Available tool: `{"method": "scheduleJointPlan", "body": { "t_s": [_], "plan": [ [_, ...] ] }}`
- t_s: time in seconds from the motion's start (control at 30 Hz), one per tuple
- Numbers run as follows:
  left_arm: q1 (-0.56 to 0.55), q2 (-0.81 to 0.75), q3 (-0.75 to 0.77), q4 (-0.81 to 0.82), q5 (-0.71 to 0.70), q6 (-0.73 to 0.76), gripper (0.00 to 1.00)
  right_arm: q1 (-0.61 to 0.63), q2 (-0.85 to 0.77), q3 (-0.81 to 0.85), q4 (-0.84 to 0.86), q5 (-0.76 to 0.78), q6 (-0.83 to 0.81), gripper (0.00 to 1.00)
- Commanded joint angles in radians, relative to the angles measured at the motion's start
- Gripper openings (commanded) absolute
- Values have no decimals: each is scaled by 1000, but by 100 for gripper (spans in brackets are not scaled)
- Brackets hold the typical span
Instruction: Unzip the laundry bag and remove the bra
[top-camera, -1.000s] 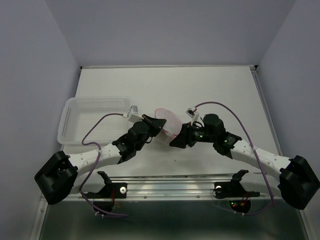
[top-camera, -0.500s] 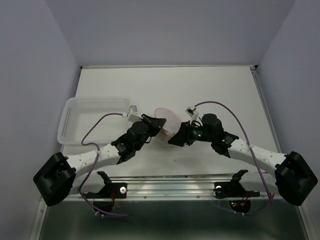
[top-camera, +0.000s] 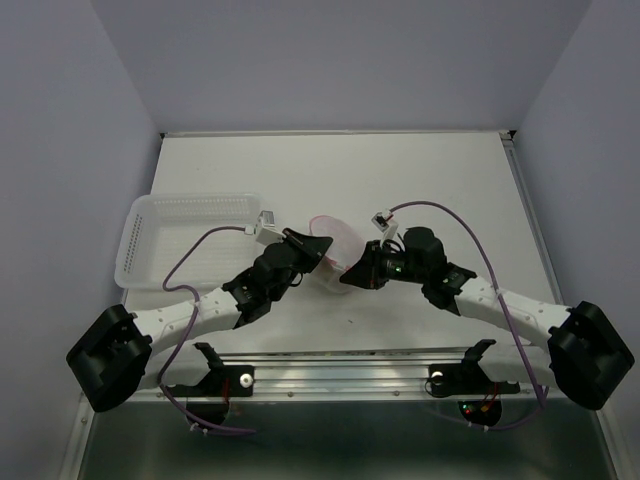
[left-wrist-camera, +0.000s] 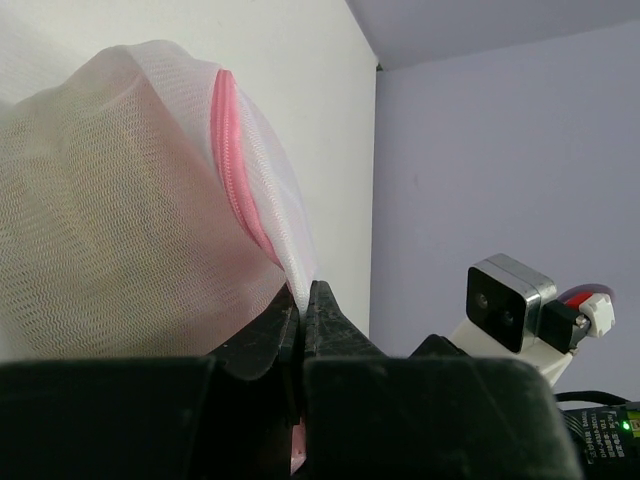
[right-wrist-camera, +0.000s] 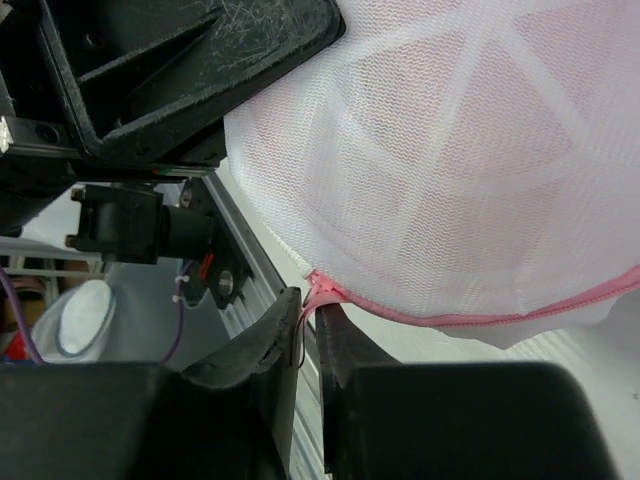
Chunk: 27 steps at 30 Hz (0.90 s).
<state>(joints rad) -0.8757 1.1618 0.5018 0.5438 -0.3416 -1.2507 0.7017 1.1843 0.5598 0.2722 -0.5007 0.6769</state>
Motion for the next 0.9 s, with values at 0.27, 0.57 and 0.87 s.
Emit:
{"method": "scheduleJointPlan", "body": {
  "t_s": [0.27, 0.57, 0.87],
  "plan": [
    [-5, -50, -2, 59, -11, 28, 0, 9, -71, -14, -19, 114, -62, 1],
    [142, -85, -11, -37, 168, 181, 0, 9, -215, -8, -341, 306, -192, 1],
    [345, 25, 199, -274, 489, 598, 0, 9, -284, 31, -534, 384, -249, 1]
  ]
}}
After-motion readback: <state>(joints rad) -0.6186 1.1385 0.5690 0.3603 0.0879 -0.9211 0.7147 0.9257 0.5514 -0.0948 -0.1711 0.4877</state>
